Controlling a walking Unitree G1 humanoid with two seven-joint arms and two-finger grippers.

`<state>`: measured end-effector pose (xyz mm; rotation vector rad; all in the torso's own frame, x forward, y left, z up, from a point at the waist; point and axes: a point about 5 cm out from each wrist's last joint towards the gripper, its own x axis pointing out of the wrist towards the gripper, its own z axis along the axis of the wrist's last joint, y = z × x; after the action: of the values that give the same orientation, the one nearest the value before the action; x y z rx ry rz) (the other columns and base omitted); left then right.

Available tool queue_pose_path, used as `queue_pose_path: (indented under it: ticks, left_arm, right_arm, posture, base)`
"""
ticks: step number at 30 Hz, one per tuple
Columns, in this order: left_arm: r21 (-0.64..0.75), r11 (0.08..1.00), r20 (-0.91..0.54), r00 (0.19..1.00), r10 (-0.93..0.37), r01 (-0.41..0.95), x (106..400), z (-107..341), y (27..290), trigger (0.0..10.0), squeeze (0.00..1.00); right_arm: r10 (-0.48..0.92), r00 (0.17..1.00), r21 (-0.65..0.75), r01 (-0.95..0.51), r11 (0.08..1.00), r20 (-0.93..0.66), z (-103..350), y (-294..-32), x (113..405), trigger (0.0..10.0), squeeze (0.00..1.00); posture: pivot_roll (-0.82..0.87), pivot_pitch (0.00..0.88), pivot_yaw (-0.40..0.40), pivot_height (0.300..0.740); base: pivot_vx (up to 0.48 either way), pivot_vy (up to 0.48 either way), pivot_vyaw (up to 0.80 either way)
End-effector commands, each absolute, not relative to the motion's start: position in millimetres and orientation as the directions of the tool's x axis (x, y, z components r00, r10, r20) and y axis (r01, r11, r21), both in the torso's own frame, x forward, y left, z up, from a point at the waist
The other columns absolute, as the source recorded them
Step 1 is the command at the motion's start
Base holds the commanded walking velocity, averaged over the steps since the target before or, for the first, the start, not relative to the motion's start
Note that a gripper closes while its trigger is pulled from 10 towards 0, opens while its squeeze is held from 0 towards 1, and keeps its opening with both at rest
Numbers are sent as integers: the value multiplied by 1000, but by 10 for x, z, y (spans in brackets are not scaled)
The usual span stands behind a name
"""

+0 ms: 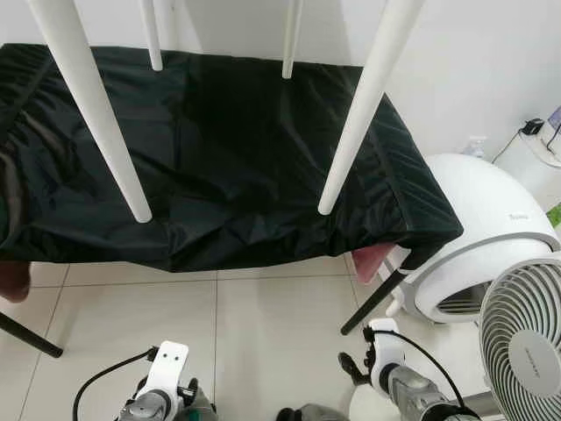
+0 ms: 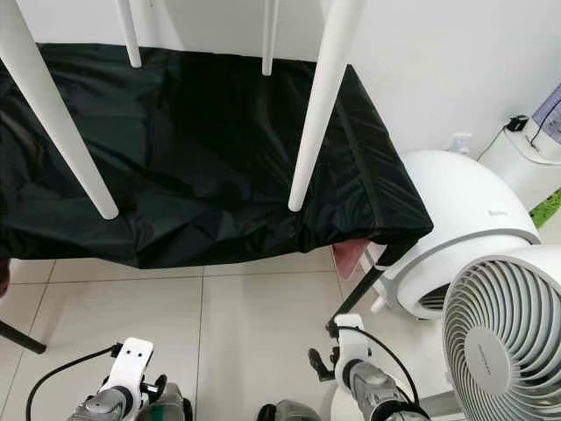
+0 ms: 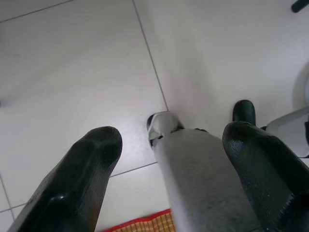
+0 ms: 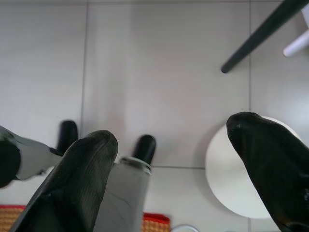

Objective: Building children table

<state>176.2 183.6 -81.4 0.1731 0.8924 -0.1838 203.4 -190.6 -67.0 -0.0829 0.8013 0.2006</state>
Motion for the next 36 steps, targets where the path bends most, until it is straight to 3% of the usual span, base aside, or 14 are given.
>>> queue_pose_path:
  ticks: [1,5,9,15,21,36]
  left_arm:
    - [204,965,-775,629,56,165,1739,-835,1903,10000,0]
    - [304,938,-783,604,149,164,1681,-868,1989,10000,0]
    - [314,945,-770,605,200,87,1672,-864,2034,10000,0]
    - [183,982,-792,599,121,44,1703,-873,1923,10000,0]
    - [102,989,-803,595,20,104,1709,-894,1735,10000,0]
    - [61,984,-811,583,-49,169,1698,-907,1624,10000,0]
  right_arm:
    - [121,654,-24,-208,978,-747,-737,-1908,1926,10000,0]
    - [91,634,-42,-191,981,-768,-795,-1897,1833,10000,0]
    - [82,618,-32,-171,985,-782,-826,-1882,1783,10000,0]
    - [68,600,-16,-134,991,-797,-855,-1868,1742,10000,0]
    - [66,595,-12,-126,992,-801,-877,-1818,1708,10000,0]
    - [67,555,-26,-157,987,-829,-945,-1854,1533,10000,0]
  posture:
    - [77,24,-82,740]
    - [78,15,-81,740]
    - [81,0,-58,740]
    - [74,0,-15,740]
    - [43,0,6,740]
    - [33,0,0,740]
  base:
    - [0,0,0]
    - [0,0,0]
    - [0,0,0]
    - [0,0,0]
    - [0,0,0]
    - [0,0,0]
